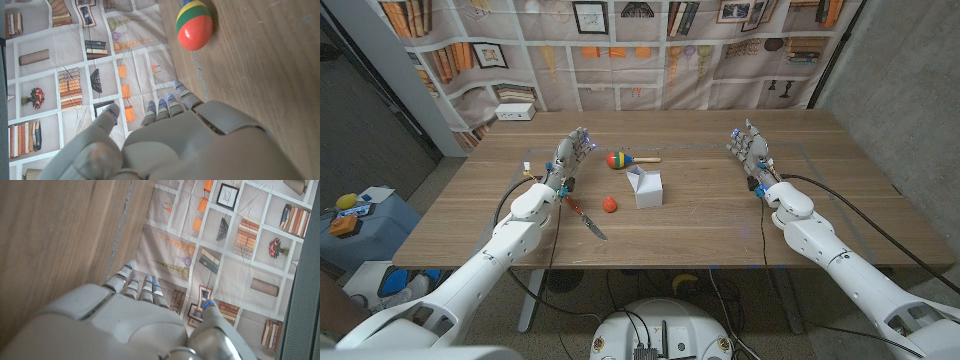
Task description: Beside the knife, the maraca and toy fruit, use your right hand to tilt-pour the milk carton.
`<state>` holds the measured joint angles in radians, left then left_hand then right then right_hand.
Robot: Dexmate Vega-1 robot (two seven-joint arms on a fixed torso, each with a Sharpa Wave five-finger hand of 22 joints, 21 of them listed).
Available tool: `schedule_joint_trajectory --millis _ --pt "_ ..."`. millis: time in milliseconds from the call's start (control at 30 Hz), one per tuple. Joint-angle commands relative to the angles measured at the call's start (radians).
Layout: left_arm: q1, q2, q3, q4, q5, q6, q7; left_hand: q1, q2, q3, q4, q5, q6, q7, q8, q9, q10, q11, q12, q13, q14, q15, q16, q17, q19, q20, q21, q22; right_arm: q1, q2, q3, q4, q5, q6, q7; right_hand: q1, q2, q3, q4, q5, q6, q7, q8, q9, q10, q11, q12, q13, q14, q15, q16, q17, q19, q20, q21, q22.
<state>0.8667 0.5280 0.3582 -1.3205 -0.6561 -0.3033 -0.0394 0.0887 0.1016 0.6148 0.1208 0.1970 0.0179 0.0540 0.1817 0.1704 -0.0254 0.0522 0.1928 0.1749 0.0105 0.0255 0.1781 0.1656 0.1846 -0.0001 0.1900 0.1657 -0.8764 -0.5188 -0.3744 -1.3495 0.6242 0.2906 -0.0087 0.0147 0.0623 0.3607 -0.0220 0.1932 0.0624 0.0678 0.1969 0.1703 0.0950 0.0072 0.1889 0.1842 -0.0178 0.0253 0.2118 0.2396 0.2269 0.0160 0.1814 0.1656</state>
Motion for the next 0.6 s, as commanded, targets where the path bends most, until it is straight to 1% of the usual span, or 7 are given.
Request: schedule_joint_trajectory --millis 33,300,367,500,600 --pt "0.029 0.026 -0.015 -0.036 -0.013 -0.001 -0.009 0.008 0.069 0.010 -0.005 0.007 0.002 0.008 0.006 0.004 0.002 0.006 0.005 0.002 0.002 0.010 0.004 0.004 0.008 0.000 0.006 0.004 -0.035 -0.016 -0.010 -0.064 -0.036 -0.003 -0.038 0.003 0.010 0.007 0.000 0.008 0.008 -0.001 0.003 0.004 0.010 -0.001 0.005 0.002 0.001 0.006 0.006 0.005 0.006 0.000 0.005 0.002" --pt "0.041 0.049 -0.022 -0.064 -0.010 0.017 0.002 0.011 0.069 0.017 -0.012 0.006 0.003 0.007 0.006 0.004 0.003 0.005 0.005 0.002 0.004 0.010 0.003 0.004 0.009 0.000 0.005 0.004 -0.023 -0.042 -0.032 -0.088 -0.085 -0.026 -0.043 0.006 0.008 0.008 -0.001 0.009 0.000 -0.006 -0.002 0.004 0.008 -0.002 0.004 0.002 0.002 0.006 0.005 0.003 0.005 -0.002 0.005 0.002" --pt "0.049 0.054 -0.026 -0.078 -0.016 0.026 0.007 0.012 0.069 0.019 -0.015 0.006 0.004 0.006 0.005 0.004 0.004 0.004 0.005 0.002 0.004 0.010 0.003 0.004 0.010 0.002 0.006 0.004 -0.023 -0.046 -0.036 -0.097 -0.100 -0.028 -0.051 0.010 0.006 0.009 -0.005 0.009 -0.004 -0.007 -0.004 0.004 0.007 -0.003 0.003 0.001 0.001 0.004 0.004 0.001 0.003 -0.004 0.004 0.002" --pt "0.055 0.069 -0.030 -0.094 -0.016 0.038 0.008 0.013 0.068 0.022 -0.018 0.006 0.005 0.005 0.005 0.004 0.006 0.003 0.005 0.002 0.005 0.009 0.002 0.003 0.011 0.002 0.005 0.004 -0.022 -0.068 -0.047 -0.126 -0.142 -0.049 -0.070 0.016 0.005 0.010 -0.009 0.009 -0.006 -0.008 -0.006 0.004 0.006 -0.003 0.003 0.001 0.002 0.002 0.003 -0.001 0.004 -0.005 0.005 0.002" --pt "0.067 0.076 -0.036 -0.111 -0.013 0.043 0.024 0.014 0.068 0.025 -0.021 0.005 0.005 -0.002 0.005 0.004 0.007 0.003 0.004 0.002 0.006 0.009 0.002 0.003 0.011 0.003 0.005 0.004 -0.020 -0.064 -0.049 -0.121 -0.149 -0.030 -0.065 0.020 0.004 0.011 -0.012 0.010 -0.008 -0.008 -0.007 0.004 0.006 -0.005 0.002 0.001 0.003 0.002 0.003 -0.002 0.005 -0.005 0.005 0.002"
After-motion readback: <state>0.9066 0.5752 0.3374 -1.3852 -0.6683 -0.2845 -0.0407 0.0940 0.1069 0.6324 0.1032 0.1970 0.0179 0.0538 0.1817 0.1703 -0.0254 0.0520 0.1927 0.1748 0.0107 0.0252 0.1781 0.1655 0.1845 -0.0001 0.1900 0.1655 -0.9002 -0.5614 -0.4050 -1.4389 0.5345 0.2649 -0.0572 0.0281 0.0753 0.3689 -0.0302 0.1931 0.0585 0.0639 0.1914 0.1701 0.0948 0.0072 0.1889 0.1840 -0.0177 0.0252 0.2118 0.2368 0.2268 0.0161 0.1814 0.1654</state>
